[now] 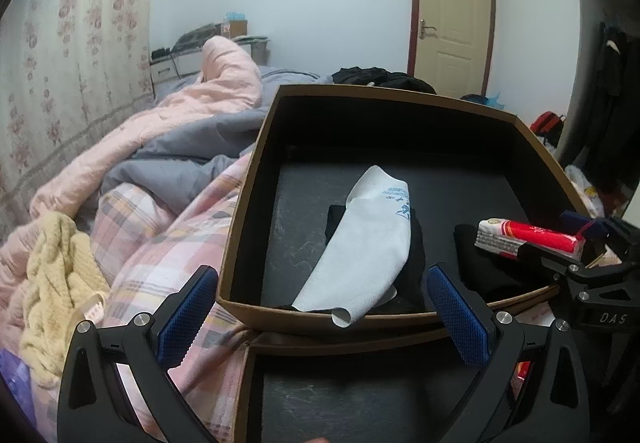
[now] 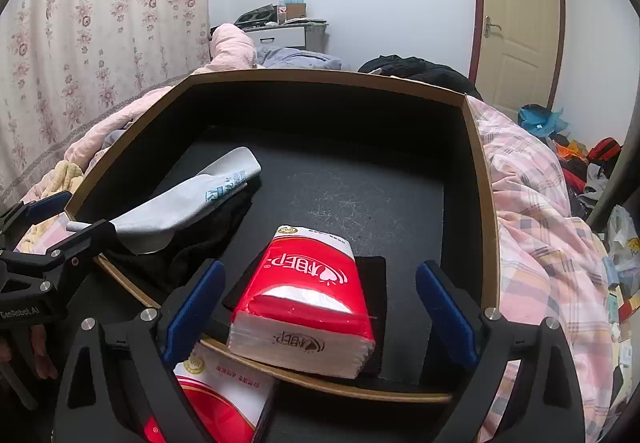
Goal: Organize soft objects
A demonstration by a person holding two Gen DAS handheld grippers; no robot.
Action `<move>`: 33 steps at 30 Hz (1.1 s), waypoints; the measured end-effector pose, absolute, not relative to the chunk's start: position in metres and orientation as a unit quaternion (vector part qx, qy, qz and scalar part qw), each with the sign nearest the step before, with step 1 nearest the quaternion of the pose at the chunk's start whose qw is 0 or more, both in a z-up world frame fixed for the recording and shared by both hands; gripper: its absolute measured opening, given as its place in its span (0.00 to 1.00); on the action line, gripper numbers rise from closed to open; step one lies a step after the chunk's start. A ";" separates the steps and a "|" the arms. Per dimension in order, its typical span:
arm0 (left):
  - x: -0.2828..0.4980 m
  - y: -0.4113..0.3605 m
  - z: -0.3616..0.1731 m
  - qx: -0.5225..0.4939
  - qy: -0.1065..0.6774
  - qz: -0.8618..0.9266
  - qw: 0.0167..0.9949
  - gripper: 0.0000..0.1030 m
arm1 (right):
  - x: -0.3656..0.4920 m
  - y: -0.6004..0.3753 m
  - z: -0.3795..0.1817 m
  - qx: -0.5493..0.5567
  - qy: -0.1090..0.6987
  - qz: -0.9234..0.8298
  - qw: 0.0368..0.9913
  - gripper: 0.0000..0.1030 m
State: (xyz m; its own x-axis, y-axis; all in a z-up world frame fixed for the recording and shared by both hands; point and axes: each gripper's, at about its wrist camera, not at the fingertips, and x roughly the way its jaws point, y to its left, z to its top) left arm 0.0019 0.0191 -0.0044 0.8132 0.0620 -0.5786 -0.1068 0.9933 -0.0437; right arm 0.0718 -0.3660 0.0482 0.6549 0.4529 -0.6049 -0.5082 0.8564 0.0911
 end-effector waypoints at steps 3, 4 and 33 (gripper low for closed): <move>0.003 0.024 -0.007 -0.064 0.310 0.039 0.948 1.00 | 0.072 -0.366 0.048 -0.043 0.320 0.264 0.909 0.93; 0.003 0.025 -0.008 -0.068 0.312 0.036 0.947 1.00 | 0.072 -0.366 0.048 -0.043 0.321 0.264 0.909 0.93; 0.003 0.025 -0.008 -0.068 0.312 0.036 0.947 1.00 | 0.072 -0.366 0.048 -0.043 0.320 0.265 0.909 0.93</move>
